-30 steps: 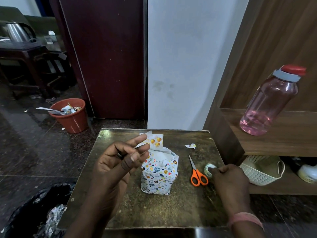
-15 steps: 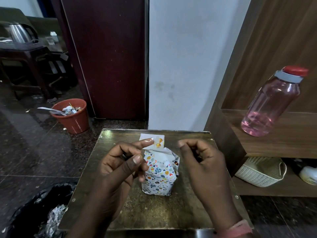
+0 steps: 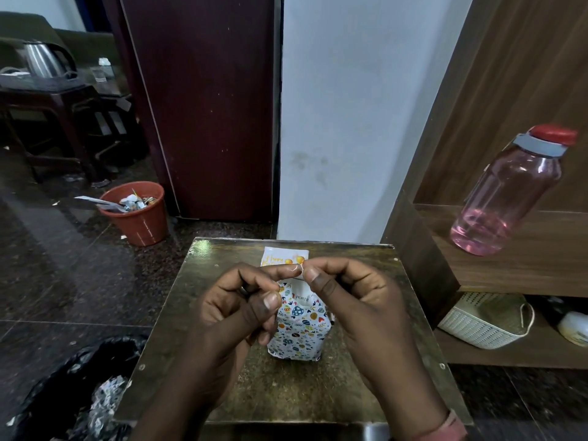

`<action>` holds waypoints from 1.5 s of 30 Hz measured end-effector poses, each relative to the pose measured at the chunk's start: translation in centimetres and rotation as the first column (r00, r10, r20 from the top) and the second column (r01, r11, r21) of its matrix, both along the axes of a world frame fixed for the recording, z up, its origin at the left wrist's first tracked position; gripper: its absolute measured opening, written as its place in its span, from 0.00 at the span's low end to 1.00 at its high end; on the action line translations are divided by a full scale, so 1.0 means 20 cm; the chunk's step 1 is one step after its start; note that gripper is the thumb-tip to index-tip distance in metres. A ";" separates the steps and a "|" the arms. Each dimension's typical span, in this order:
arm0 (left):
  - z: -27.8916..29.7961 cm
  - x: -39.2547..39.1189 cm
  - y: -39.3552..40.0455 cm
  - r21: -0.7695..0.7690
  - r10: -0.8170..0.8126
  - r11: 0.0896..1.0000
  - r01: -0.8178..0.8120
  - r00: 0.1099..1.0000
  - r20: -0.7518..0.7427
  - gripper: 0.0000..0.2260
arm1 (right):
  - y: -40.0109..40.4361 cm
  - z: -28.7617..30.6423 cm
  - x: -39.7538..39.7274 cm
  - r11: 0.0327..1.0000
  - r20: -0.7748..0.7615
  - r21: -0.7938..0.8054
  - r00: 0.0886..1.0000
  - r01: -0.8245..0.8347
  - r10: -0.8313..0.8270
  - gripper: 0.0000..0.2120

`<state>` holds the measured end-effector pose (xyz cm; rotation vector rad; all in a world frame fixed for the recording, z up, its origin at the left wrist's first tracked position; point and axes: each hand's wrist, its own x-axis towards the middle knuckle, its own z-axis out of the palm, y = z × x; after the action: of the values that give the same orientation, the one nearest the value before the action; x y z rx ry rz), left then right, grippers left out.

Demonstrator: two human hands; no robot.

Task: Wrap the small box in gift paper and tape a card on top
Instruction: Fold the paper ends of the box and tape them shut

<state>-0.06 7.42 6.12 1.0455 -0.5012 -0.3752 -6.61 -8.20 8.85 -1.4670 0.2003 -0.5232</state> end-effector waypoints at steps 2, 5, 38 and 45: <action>-0.01 0.00 0.00 -0.002 -0.001 1.000 0.001 1.000 0.007 0.19 | 0.00 -0.01 0.00 1.000 -0.011 0.005 1.000 0.003 -0.003 0.07; -0.01 0.00 -0.01 0.015 0.006 1.000 -0.006 1.000 0.024 0.15 | -0.01 -0.02 0.00 1.000 -0.005 0.007 1.000 0.013 -0.013 0.03; -0.10 0.04 -0.06 0.309 0.104 0.944 -0.118 0.993 0.060 0.18 | -0.10 -0.04 -0.04 0.988 0.092 -0.139 0.994 0.062 -0.050 0.08; -0.11 0.04 -0.06 0.279 0.114 0.954 -0.114 0.993 0.017 0.16 | -0.14 -0.14 0.00 0.963 -0.071 -0.271 0.997 0.004 -0.024 0.26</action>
<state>0.68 6.22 3.98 1.3427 -0.3932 -0.3493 -6.63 -10.94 6.06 -1.7544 0.2036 -0.5232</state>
